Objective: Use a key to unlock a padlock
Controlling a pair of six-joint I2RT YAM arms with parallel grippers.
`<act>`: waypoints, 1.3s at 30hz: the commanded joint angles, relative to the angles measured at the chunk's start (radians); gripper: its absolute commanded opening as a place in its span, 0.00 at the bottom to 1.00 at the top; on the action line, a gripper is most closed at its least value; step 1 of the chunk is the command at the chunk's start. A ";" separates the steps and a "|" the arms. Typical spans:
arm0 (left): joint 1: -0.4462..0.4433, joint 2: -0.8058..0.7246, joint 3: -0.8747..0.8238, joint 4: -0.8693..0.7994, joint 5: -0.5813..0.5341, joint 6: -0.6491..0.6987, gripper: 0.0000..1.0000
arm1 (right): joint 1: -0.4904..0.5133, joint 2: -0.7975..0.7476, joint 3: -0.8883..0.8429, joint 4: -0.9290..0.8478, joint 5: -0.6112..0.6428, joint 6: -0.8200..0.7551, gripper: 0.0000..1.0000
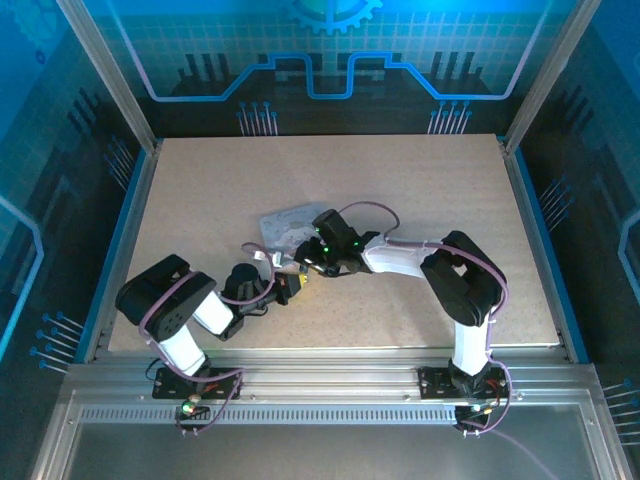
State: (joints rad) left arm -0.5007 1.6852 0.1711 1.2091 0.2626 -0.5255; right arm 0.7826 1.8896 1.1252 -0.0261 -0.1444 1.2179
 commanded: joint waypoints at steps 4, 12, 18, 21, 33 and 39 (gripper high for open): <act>-0.007 -0.044 0.010 0.009 0.076 0.011 0.00 | 0.024 0.052 0.007 -0.002 -0.055 0.034 0.31; -0.006 -0.044 0.009 0.025 0.088 0.010 0.00 | 0.029 0.054 -0.013 0.011 -0.052 0.048 0.33; -0.006 -0.052 0.005 0.024 0.095 0.009 0.00 | 0.031 0.050 -0.012 0.033 -0.051 0.054 0.03; -0.004 -0.075 -0.007 0.008 0.076 0.010 0.00 | 0.032 0.038 -0.019 0.033 -0.031 0.064 0.00; 0.004 -0.259 0.022 -0.269 0.024 0.042 0.00 | 0.040 0.013 -0.026 0.028 0.023 0.086 0.02; 0.010 -0.269 0.042 -0.292 0.075 0.048 0.00 | 0.049 0.005 -0.056 0.058 0.002 0.103 0.57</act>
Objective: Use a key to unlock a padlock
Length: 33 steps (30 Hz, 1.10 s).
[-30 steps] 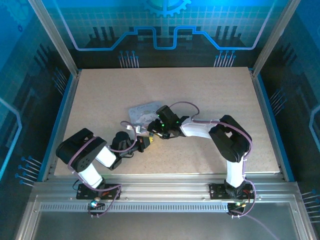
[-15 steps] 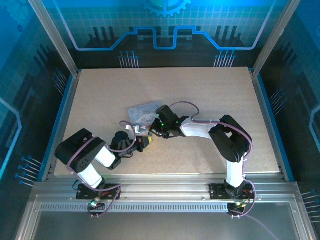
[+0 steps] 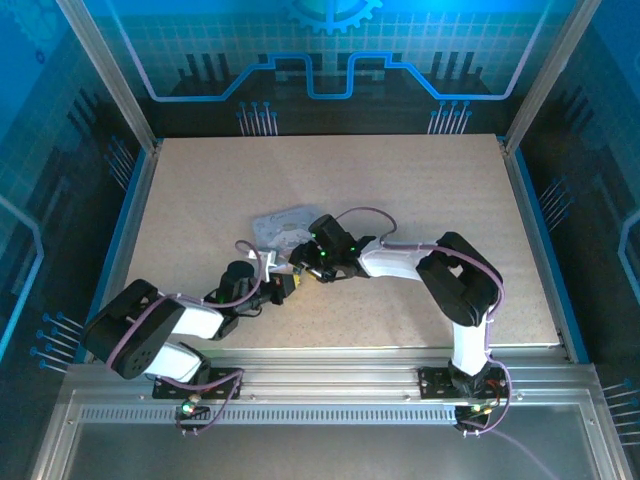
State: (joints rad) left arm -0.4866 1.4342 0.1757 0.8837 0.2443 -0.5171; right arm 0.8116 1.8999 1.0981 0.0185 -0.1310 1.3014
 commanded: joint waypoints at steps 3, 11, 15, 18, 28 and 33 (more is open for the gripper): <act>-0.001 0.012 0.035 0.092 0.132 0.039 0.00 | 0.031 -0.020 -0.052 0.049 -0.019 0.024 0.53; 0.023 0.170 0.036 0.298 0.271 0.028 0.00 | 0.038 0.001 -0.058 0.136 -0.101 0.008 0.31; 0.031 0.205 0.036 0.319 0.286 0.038 0.00 | 0.038 -0.002 -0.069 0.139 -0.094 0.004 0.00; 0.030 0.171 0.033 0.265 0.256 0.061 0.00 | 0.035 -0.010 -0.087 0.150 -0.066 0.013 0.00; 0.030 -0.090 0.015 -0.068 0.078 0.041 0.40 | 0.034 -0.046 -0.116 0.162 0.053 0.056 0.00; 0.031 -0.239 0.020 -0.252 0.022 -0.063 0.40 | 0.036 -0.044 -0.123 0.173 0.076 0.068 0.00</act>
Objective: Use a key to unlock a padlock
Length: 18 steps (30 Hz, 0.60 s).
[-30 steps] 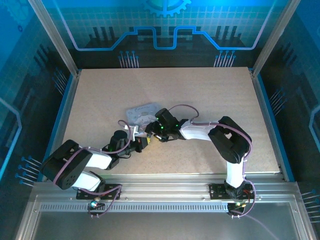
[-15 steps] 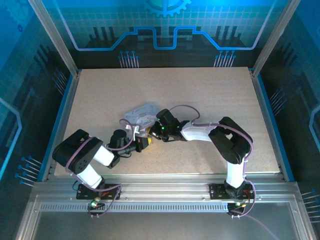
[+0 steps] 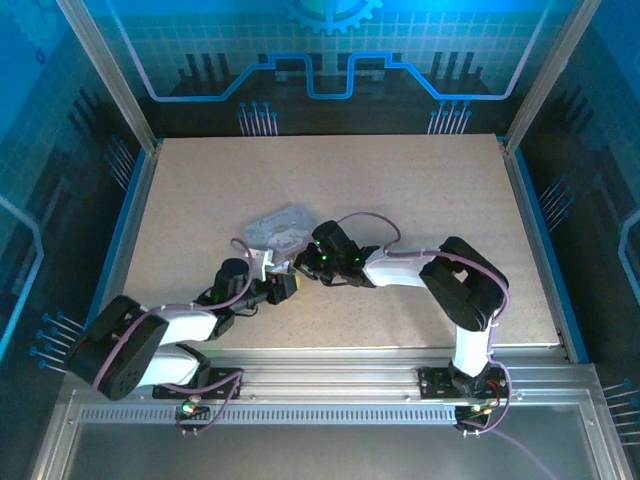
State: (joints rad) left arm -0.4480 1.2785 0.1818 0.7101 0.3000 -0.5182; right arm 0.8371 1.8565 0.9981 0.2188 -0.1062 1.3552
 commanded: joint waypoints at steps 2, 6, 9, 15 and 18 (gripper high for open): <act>-0.008 -0.128 0.034 -0.174 -0.055 -0.097 0.42 | 0.013 0.005 -0.021 -0.027 0.053 0.016 0.00; 0.010 -0.191 0.058 -0.294 -0.076 -0.192 0.45 | 0.014 0.017 -0.026 -0.017 0.056 0.026 0.00; 0.029 -0.217 0.065 -0.329 -0.053 -0.251 0.42 | 0.017 0.022 -0.029 -0.009 0.055 0.030 0.00; 0.040 -0.226 0.089 -0.408 -0.048 -0.310 0.37 | 0.018 0.033 -0.041 0.036 0.046 0.051 0.00; 0.052 -0.218 0.062 -0.363 -0.046 -0.362 0.36 | 0.019 0.040 -0.072 0.101 0.042 0.081 0.00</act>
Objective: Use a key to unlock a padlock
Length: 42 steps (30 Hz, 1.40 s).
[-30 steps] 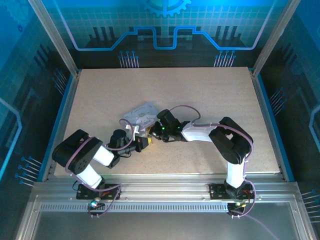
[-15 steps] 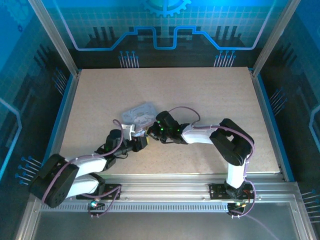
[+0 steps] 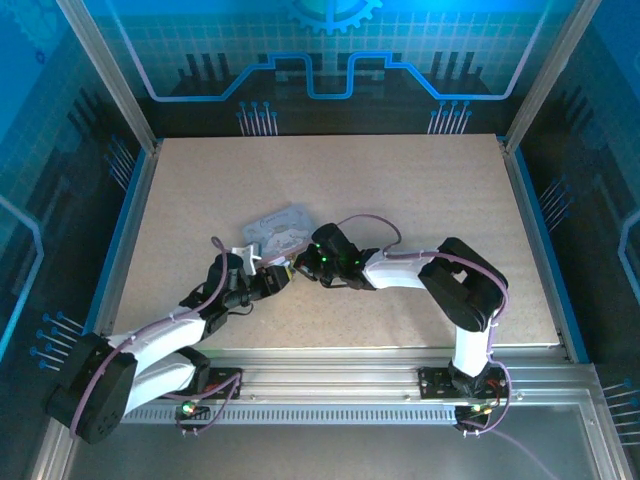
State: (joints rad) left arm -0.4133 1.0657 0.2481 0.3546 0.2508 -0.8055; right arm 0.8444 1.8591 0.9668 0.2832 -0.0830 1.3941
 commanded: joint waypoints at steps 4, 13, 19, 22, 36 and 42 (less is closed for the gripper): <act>0.023 0.008 -0.023 0.049 0.008 -0.126 0.32 | 0.011 0.056 -0.073 0.126 0.010 0.091 0.00; 0.022 0.068 -0.033 0.126 -0.006 -0.194 0.29 | 0.011 0.091 -0.115 0.249 0.004 0.172 0.00; 0.024 0.080 -0.053 0.129 -0.040 -0.226 0.29 | 0.012 0.085 -0.117 0.251 0.017 0.193 0.00; 0.028 0.094 -0.067 0.165 -0.037 -0.248 0.29 | 0.011 0.089 -0.117 0.261 0.014 0.207 0.00; 0.050 0.227 -0.089 0.413 0.012 -0.330 0.16 | 0.022 0.116 -0.122 0.304 0.006 0.256 0.00; 0.051 0.225 -0.097 0.420 0.009 -0.330 0.00 | 0.024 0.122 -0.122 0.309 0.006 0.263 0.00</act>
State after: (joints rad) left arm -0.3664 1.2896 0.1612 0.7155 0.2398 -1.1275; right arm 0.8505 1.9388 0.8692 0.6464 -0.0830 1.6348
